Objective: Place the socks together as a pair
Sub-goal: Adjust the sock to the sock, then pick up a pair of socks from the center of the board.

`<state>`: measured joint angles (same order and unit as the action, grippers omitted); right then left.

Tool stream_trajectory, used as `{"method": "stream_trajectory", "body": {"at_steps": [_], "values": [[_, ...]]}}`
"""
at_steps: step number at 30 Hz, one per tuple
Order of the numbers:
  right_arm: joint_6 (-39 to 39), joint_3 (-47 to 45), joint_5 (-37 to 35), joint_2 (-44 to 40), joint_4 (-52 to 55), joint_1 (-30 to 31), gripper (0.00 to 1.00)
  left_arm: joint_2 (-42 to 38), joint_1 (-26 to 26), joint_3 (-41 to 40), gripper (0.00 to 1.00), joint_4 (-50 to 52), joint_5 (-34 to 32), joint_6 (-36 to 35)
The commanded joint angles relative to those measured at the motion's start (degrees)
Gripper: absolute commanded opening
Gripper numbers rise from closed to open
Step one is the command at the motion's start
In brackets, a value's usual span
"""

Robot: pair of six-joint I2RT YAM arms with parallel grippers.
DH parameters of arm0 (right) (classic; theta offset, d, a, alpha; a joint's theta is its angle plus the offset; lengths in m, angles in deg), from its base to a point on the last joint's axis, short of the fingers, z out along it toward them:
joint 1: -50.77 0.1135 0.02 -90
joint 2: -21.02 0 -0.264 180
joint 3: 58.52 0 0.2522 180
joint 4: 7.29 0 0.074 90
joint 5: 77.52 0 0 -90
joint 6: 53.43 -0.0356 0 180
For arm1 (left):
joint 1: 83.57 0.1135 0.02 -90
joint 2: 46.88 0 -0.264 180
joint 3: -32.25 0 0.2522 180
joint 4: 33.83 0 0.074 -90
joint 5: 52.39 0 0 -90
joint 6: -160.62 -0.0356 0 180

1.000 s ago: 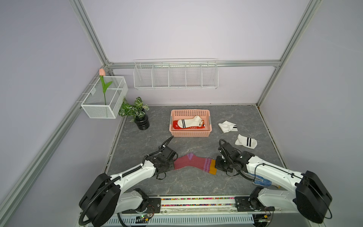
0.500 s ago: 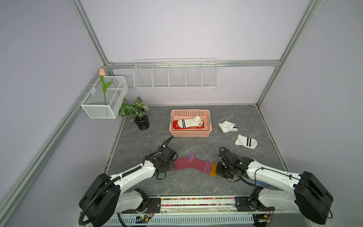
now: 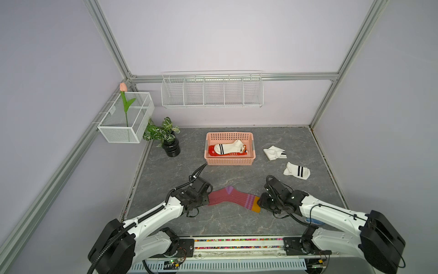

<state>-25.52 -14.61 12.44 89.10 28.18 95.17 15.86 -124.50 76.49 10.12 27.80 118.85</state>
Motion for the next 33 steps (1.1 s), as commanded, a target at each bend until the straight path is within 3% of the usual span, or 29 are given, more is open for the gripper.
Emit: {"method": "stream_trajectory", "body": {"at_steps": [1, 11, 16, 18, 22, 26, 29, 33], "values": [[-0.36, 1.32, -0.83, 2.61, -1.23, 0.30, 0.51, -0.76, -0.03, -2.20, 0.61, -1.36, -0.22, 1.62], [-0.80, 1.52, -0.66, 7.51, -4.75, 1.02, 0.56, 3.03, -0.03, -3.63, 0.62, -4.04, 2.53, 2.34], [-1.55, 0.51, -2.75, 9.48, -5.72, 2.01, 0.51, 6.12, -0.03, -4.48, 0.56, -6.87, 4.08, 3.12], [-1.63, -0.11, -3.04, 10.80, -7.15, 2.05, 0.47, 6.69, -0.03, -4.88, 0.52, -7.68, 4.18, 3.37], [-1.40, -0.76, -2.80, 13.49, -10.67, 2.07, 0.30, 6.84, -0.03, -4.98, 0.41, -7.55, 3.70, 3.05], [0.01, -0.24, -2.98, 14.13, -13.06, 2.03, 0.13, 6.18, -0.03, -4.02, 0.21, -6.89, 2.98, 2.07], [2.25, 1.52, -4.17, 12.88, -12.09, 2.00, 0.07, 5.88, 0.06, -1.30, 0.13, -3.77, 1.07, 0.58], [7.02, 4.88, -6.84, 9.52, -8.33, 2.03, 0.07, 4.49, 0.82, 2.01, 0.02, -0.05, -0.65, -1.60]]}}
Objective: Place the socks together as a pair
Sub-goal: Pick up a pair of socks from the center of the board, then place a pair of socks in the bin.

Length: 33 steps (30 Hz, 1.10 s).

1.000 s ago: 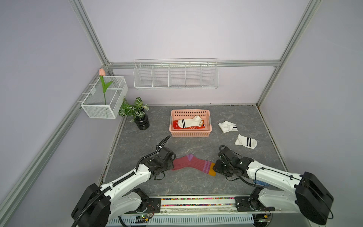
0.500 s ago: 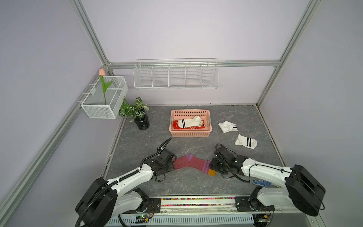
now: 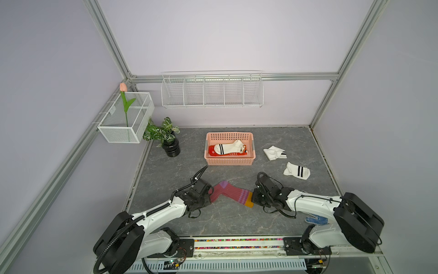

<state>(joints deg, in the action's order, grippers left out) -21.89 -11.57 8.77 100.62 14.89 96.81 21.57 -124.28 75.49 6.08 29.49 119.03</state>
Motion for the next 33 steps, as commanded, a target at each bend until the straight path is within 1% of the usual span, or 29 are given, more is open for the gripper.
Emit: {"method": "stream_trajectory", "body": {"at_steps": [1, 6, 11, 15, 18, 23, 27, 33], "values": [[4.67, 2.85, -3.50, -2.89, 5.84, 0.29, 0.07, -2.02, 0.87, 3.74, 0.00, 4.63, -2.21, -2.15], [9.14, 7.22, -5.66, -7.54, 10.63, -0.04, 0.07, -5.97, 1.51, 8.17, 0.00, 8.14, -1.73, -4.23], [12.26, 11.61, -6.50, -13.15, 13.84, -1.45, 0.07, -9.93, 1.67, 13.46, 0.00, 9.67, -1.39, -8.03], [16.33, 19.09, -5.84, -13.59, 17.63, -3.64, 0.07, -9.88, 3.38, 20.69, 0.00, 11.57, 0.83, -11.70], [19.24, 24.47, -4.49, -11.37, 19.35, -6.53, 0.07, -6.72, 6.01, 26.57, 0.00, 11.85, 3.42, -14.49], [23.52, 32.80, -1.39, -4.61, 18.82, -12.96, 0.07, 2.92, 10.28, 37.64, 0.00, 11.14, 5.74, -18.82], [26.13, 40.76, 2.82, 4.33, 17.19, -17.47, 0.07, 12.49, 13.12, 46.27, 0.00, 9.36, 6.73, -21.94], [28.28, 51.17, 5.85, 18.20, 15.21, -21.12, 0.07, 25.82, 15.75, 57.09, 0.00, 6.98, 6.38, -25.88]]}}
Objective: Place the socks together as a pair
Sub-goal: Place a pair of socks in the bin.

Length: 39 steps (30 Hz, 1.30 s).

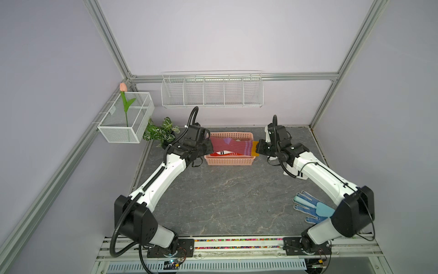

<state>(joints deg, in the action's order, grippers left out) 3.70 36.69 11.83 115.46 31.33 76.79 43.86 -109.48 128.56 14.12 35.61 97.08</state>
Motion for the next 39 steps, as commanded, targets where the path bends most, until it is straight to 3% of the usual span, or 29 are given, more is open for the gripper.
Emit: {"method": "stream_trajectory", "body": {"at_steps": [1, 12, 31, 35, 39], "values": [[2.80, 4.31, 2.71, 5.48, -1.55, -1.55, 0.07, 5.71, 1.09, 5.80, 0.00, -0.67, 0.25, -4.90], [5.17, 15.56, 2.59, 19.40, -1.49, -3.41, 0.07, 21.68, 1.65, 15.65, 0.00, -0.53, -3.59, -10.82], [5.12, 16.50, 1.39, 23.94, -2.28, -4.15, 0.07, 26.25, 2.37, 13.14, 0.00, -2.15, -5.84, -9.82], [4.41, 16.44, 1.34, 24.30, -2.67, -4.15, 0.08, 26.60, 2.39, 12.82, 0.05, -2.86, -3.52, -8.77], [4.39, 16.39, 1.15, 24.13, -2.16, -4.14, 0.23, 26.68, 2.39, 12.62, 0.31, -2.67, -3.70, -7.74]]}}
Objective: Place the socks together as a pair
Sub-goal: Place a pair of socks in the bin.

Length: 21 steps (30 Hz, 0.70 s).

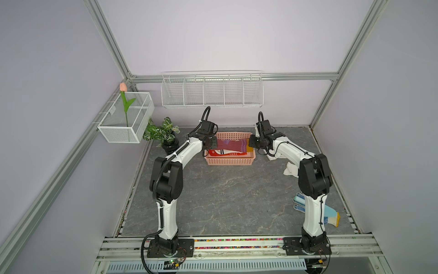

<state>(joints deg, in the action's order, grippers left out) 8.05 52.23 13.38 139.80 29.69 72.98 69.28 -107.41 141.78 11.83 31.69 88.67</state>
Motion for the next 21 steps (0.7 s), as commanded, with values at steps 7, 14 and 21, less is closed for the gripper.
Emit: {"method": "stream_trajectory", "body": {"at_steps": [7, 14, 21], "values": [[-0.69, -0.68, -0.67, -6.75, 0.79, -0.21, 0.54, -4.58, 0.29, -0.93, 0.83, 0.63, -0.97, 3.56], [-2.82, -7.82, -4.53, -16.93, 3.13, -2.58, 0.58, -9.95, 0.33, 0.92, 0.82, 3.15, 3.67, 6.40], [-10.62, -23.92, -1.05, -23.33, -1.63, -13.33, 0.58, -16.03, 0.28, -7.59, 0.74, -1.80, 12.90, 11.40]]}}
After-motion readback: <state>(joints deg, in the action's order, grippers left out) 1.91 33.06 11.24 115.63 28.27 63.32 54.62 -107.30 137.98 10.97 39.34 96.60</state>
